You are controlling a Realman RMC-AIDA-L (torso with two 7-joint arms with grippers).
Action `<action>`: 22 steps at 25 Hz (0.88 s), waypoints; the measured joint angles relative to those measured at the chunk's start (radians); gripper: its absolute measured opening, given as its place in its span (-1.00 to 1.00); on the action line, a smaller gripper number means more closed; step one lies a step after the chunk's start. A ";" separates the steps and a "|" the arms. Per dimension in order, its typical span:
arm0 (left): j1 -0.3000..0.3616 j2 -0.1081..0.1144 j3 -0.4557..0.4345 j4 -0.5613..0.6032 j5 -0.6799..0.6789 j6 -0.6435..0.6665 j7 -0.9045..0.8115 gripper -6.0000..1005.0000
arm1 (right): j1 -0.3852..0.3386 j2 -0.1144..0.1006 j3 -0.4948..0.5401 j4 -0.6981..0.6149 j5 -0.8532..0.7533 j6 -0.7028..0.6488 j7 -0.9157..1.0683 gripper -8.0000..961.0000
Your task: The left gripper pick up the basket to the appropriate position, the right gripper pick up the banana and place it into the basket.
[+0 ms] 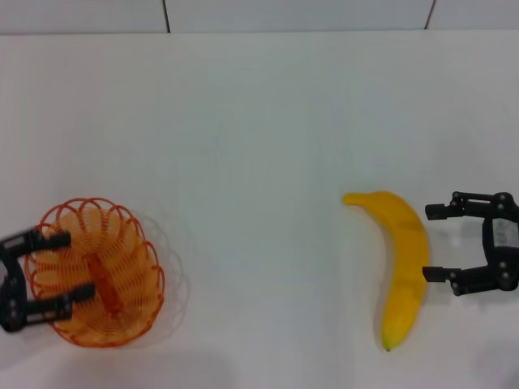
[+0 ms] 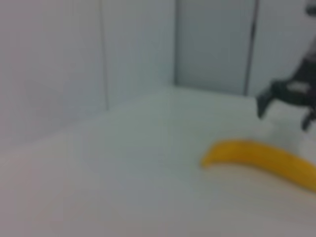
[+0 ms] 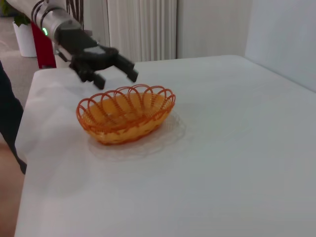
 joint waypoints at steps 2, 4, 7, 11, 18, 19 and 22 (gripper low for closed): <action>-0.005 -0.001 -0.002 -0.004 -0.090 0.002 -0.005 0.71 | 0.000 0.001 0.001 0.000 0.005 0.000 0.000 0.84; -0.017 -0.003 -0.003 -0.006 -0.185 0.002 -0.037 0.71 | 0.000 0.001 0.001 0.000 0.011 0.000 0.000 0.84; -0.066 -0.002 -0.008 -0.007 -0.312 -0.016 -0.176 0.71 | 0.002 0.001 0.000 0.000 0.014 0.000 0.000 0.84; -0.172 0.022 -0.017 0.051 -0.286 -0.112 -0.517 0.71 | 0.011 0.004 0.000 0.000 0.014 0.000 0.000 0.84; -0.391 0.129 0.028 0.165 0.088 -0.147 -0.925 0.71 | 0.024 0.007 0.000 0.000 0.015 -0.007 0.000 0.84; -0.420 0.145 0.057 0.182 0.139 -0.127 -0.953 0.71 | 0.024 0.007 0.000 0.000 0.015 -0.007 0.000 0.84; -0.466 0.166 0.164 0.251 0.228 -0.084 -0.989 0.71 | 0.028 0.007 -0.001 0.000 0.014 -0.007 0.001 0.84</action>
